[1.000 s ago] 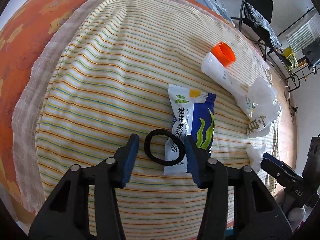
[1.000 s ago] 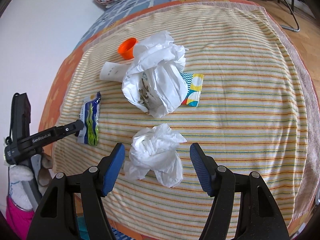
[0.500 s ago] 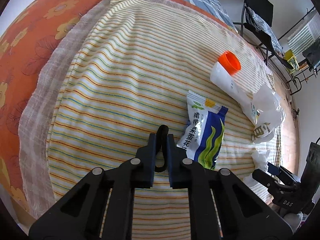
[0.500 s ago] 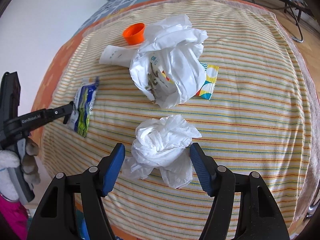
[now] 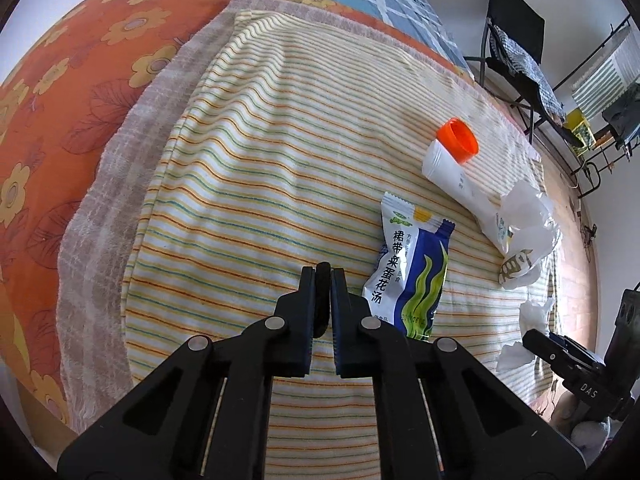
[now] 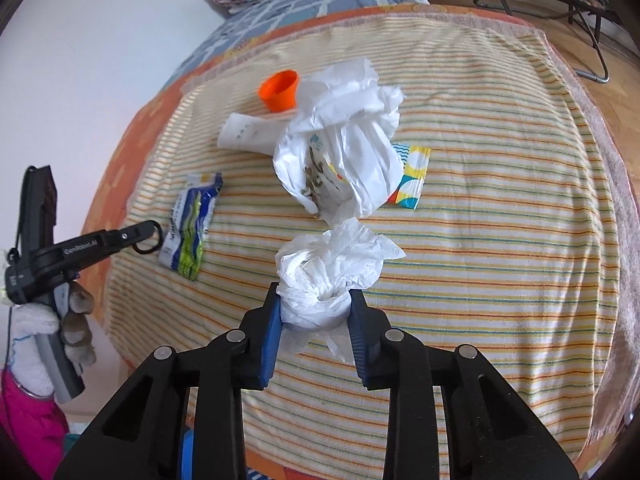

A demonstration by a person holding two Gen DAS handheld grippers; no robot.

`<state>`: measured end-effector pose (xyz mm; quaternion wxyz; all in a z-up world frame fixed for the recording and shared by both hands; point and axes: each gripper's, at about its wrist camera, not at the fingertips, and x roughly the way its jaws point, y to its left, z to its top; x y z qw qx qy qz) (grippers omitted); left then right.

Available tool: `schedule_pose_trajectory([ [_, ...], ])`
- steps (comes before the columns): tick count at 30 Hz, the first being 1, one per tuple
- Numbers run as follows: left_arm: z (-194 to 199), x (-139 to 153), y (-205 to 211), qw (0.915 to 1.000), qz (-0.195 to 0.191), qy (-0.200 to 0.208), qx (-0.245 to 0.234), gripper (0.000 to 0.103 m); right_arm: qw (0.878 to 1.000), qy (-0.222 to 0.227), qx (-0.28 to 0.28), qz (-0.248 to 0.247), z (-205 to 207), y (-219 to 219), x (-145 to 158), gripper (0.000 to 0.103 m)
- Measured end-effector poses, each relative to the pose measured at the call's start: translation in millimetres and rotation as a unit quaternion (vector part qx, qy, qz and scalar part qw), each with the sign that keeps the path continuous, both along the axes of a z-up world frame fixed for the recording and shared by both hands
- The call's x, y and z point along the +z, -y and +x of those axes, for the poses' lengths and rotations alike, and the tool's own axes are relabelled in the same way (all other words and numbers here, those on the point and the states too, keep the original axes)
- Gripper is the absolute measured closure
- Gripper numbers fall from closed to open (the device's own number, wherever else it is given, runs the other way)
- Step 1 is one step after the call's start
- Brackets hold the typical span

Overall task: Collect trash
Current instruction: 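Grasp the black hair tie with the left tool while the right tool grasps a crumpled tissue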

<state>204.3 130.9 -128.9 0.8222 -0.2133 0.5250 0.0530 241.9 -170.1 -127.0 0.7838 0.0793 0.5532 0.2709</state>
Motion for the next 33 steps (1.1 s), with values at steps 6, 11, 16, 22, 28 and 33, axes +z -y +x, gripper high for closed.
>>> schedule_pose_trajectory([
  [6, -8, 12, -6, 0.9999, 0.002, 0.016, 0.003, 0.098, 1.0, 0.026, 0.015, 0.005, -13, 0, 18, 0.074],
  [11, -10, 3, -8, 1.0, 0.006, 0.002, -0.007, 0.098, 0.999, 0.038, 0.027, 0.002, -23, -4, 23, 0.074],
  [16, -6, -9, -9, 0.9999, 0.002, -0.014, -0.003, 0.098, 0.999, 0.035, 0.026, 0.002, -26, -4, 22, 0.074],
  [22, -2, -6, -3, 0.9999, -0.002, 0.007, -0.01, 0.099, 0.999, 0.041, 0.023, 0.005, -25, -3, 26, 0.074],
  [28, -5, 2, -3, 0.9997, -0.008, 0.022, -0.01, 0.099, 0.999, 0.046, 0.022, 0.007, -26, 0, 31, 0.074],
  [33, -16, 17, 0, 0.999, -0.003, 0.036, -0.026, 0.099, 0.998, 0.059, 0.031, 0.003, -33, 4, 37, 0.074],
])
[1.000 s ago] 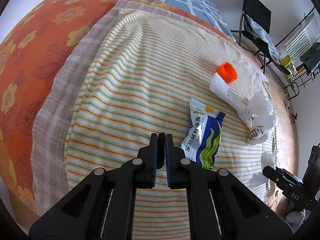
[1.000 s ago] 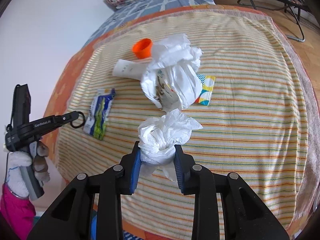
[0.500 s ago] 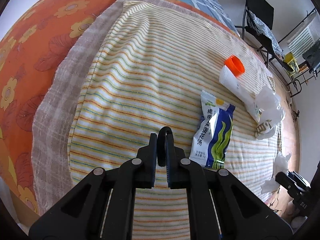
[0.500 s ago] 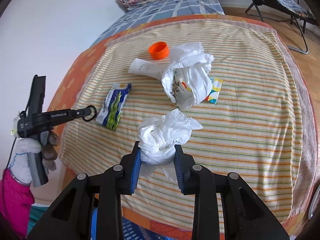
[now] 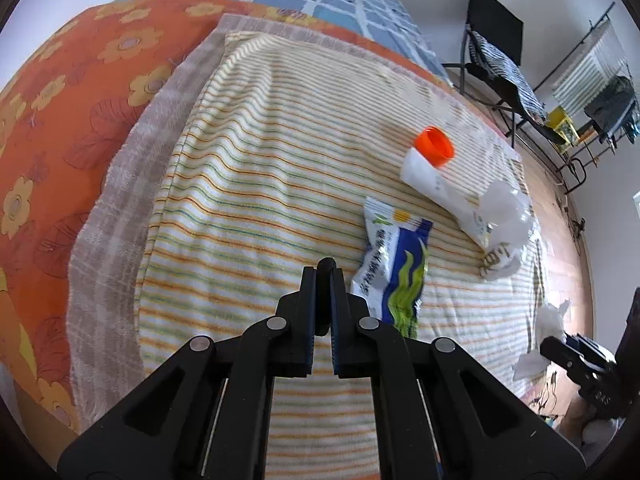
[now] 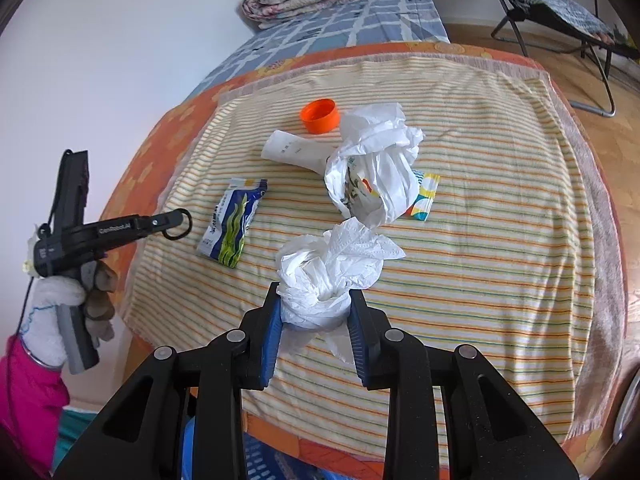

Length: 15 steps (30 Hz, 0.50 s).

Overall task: Collect trash
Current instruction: 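Grasp the black hair tie with the left tool while the right tool grasps a crumpled tissue, then carry the hair tie with the left tool while the right tool carries the tissue to the basket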

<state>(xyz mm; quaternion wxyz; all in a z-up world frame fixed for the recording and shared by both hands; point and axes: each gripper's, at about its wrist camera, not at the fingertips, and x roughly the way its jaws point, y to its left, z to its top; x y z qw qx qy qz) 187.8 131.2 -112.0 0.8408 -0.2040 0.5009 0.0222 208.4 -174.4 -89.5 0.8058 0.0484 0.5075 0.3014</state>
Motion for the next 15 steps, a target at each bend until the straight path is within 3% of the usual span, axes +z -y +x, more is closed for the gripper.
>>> schedule_pose_trajectory([
  [8, -37, 23, 8, 0.9993, 0.014, 0.019, -0.03, 0.099, 1.0, 0.013, 0.025, -0.003, -30, 10, 9, 0.074],
  [15, -77, 42, 28, 0.9979, 0.002, 0.039, -0.052, 0.099, 0.994, 0.066, 0.084, -0.028, -85, 3, 25, 0.074],
])
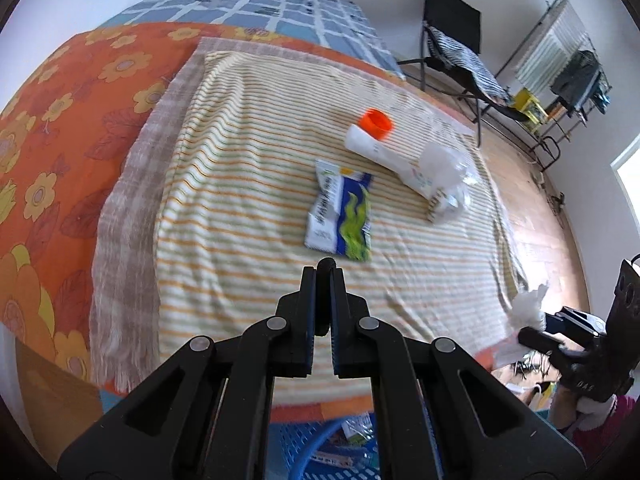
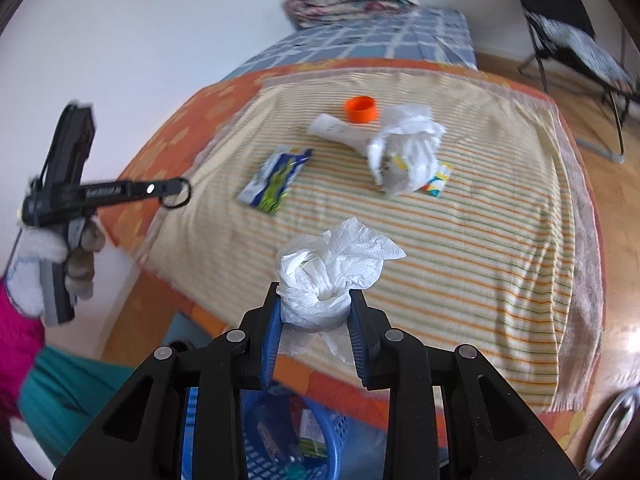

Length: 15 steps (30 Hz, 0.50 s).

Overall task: Collect trash
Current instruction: 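Carry the hair tie with the left tool while the right tool carries the tissue to the basket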

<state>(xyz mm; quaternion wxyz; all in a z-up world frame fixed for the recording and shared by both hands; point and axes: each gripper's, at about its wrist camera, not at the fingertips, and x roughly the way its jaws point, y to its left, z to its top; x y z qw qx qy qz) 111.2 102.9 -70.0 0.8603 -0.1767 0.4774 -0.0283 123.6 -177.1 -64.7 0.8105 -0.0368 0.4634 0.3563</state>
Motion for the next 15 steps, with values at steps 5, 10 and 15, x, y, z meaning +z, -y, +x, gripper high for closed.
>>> schedule_pose_trajectory([
  [5, -27, 2, 23, 0.9997, 0.002, 0.006, -0.023, 0.099, 0.999, 0.016, 0.037, -0.01, -39, -7, -2, 0.074],
  [10, -57, -11, 42, 0.9991, -0.002, -0.005, -0.041, 0.099, 0.998, 0.007, 0.063, -0.013, -75, -8, -16, 0.074],
  [15, -88, -26, 68, 0.9976, -0.013, -0.017, -0.065, 0.099, 0.996, -0.004, 0.079, -0.029, -105, -7, -37, 0.074],
])
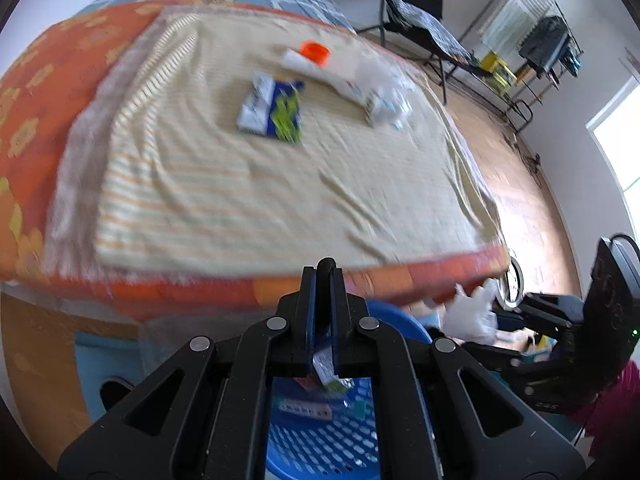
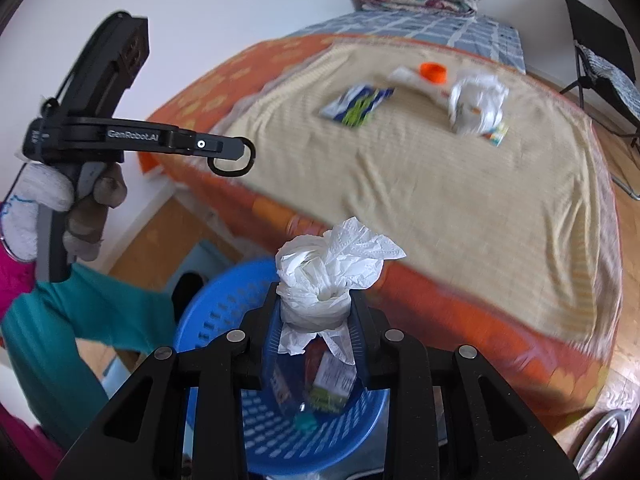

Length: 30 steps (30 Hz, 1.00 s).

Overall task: Collect trash
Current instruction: 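Carry the hair tie with the left tool while the right tool carries the tissue to the basket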

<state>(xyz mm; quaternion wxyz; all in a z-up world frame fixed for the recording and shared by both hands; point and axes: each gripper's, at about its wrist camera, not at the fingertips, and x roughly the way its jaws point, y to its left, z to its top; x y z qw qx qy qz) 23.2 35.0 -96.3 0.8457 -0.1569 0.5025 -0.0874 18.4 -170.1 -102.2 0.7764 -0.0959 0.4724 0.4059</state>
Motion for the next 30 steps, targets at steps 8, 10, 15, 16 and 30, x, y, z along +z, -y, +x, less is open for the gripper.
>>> schedule_pose_trajectory([
  [8, -35, -22, 35, 0.9996, 0.0, -0.014, -0.026, 0.099, 0.999, -0.028, 0.014, -0.015, -32, 1, -29, 0.074],
  [10, -43, -27, 41, 0.9994, 0.006, -0.015, -0.031, 0.099, 0.999, -0.035, 0.015, -0.017, -37, 2, -35, 0.074],
  [15, -56, -41, 53, 0.9984, 0.028, -0.025, -0.042, 0.099, 0.998, -0.053, 0.015, -0.025, -43, 2, -49, 0.074],
  [16, -58, -46, 55, 0.998, 0.034, -0.031, -0.044, 0.099, 0.998, -0.055, 0.015, -0.027, -45, 3, -52, 0.074],
  [30, -68, -69, 63, 0.9945, 0.069, -0.055, -0.057, 0.099, 0.996, -0.073, 0.023, -0.045, -48, -5, -67, 0.072],
])
